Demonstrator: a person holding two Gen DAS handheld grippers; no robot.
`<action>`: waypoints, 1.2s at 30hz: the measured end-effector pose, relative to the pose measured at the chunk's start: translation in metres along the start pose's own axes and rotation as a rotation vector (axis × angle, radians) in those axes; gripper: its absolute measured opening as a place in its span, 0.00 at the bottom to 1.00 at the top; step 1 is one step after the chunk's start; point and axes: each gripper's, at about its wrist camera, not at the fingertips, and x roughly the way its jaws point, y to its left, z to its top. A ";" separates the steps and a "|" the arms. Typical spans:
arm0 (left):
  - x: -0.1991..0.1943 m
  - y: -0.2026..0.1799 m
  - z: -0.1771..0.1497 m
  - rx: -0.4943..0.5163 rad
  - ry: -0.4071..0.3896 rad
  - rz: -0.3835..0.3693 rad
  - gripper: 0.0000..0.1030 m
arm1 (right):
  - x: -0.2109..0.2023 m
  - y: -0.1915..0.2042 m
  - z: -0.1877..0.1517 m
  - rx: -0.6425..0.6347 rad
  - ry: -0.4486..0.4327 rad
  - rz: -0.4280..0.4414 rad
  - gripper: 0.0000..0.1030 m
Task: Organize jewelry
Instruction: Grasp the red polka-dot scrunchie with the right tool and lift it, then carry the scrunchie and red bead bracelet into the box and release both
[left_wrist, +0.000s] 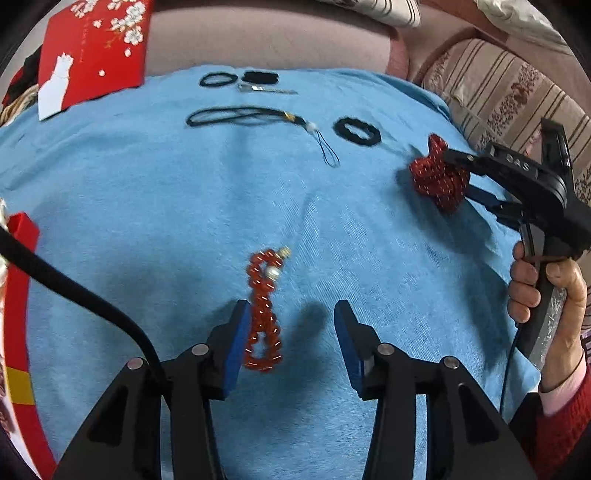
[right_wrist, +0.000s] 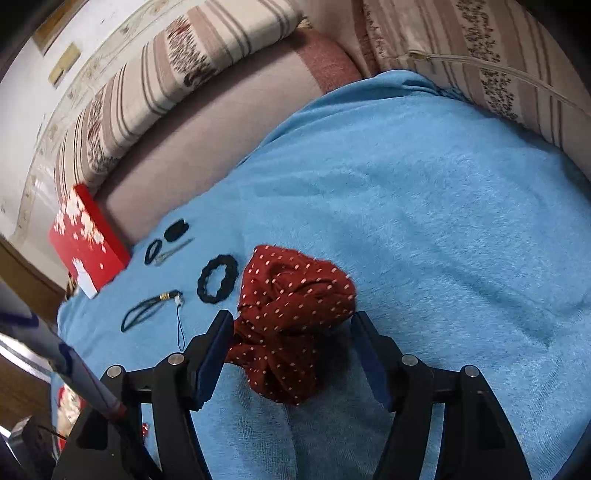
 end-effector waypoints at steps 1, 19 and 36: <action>0.001 -0.002 -0.002 0.005 -0.003 0.012 0.44 | 0.002 0.004 -0.001 -0.018 0.001 -0.008 0.68; -0.075 -0.011 0.000 -0.067 -0.153 0.024 0.07 | -0.010 0.000 0.001 0.020 -0.012 0.024 0.09; -0.182 0.061 -0.055 -0.218 -0.290 0.143 0.07 | -0.053 0.069 -0.047 -0.191 -0.031 0.157 0.09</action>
